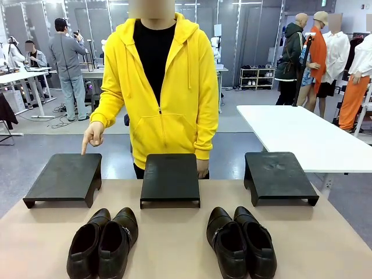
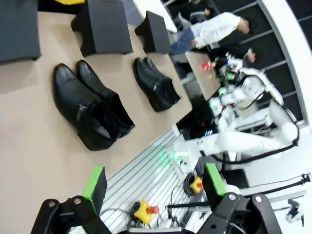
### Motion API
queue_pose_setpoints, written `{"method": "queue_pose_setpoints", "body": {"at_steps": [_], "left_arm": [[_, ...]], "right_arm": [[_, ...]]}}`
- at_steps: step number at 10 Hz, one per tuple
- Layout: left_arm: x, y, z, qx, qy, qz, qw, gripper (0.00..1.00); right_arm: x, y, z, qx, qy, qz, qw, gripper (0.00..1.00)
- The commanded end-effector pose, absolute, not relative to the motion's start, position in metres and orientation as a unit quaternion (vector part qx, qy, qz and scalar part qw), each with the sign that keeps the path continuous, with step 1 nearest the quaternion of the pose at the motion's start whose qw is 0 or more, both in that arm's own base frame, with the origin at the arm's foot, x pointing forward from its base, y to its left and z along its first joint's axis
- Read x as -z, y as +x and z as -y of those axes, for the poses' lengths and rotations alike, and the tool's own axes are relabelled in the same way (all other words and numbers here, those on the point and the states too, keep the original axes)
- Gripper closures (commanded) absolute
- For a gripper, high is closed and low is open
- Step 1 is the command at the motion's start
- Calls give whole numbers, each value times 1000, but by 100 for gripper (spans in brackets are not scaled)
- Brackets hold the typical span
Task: Place the shoes on the stand as instructed by the person.
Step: Pick up one pair of Shoes and place it on the Shoes Stand indicated by the person.
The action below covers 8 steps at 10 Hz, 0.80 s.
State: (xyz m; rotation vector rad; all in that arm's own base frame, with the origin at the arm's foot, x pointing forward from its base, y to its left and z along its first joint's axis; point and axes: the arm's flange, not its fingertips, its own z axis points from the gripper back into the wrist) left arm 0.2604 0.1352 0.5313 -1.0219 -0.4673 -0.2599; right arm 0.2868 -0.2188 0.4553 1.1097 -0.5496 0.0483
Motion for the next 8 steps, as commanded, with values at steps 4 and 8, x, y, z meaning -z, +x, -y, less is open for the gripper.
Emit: {"method": "queue_pose_setpoints", "body": {"at_steps": [4, 8], "left_arm": [[-620, 312, 17, 200, -315, 27, 927, 0], [-579, 320, 131, 136, -151, 12, 979, 0]], "right_arm": [[-457, 287, 221, -26, 523, 261, 811, 0], [-457, 287, 221, -26, 523, 261, 811, 0]]}}
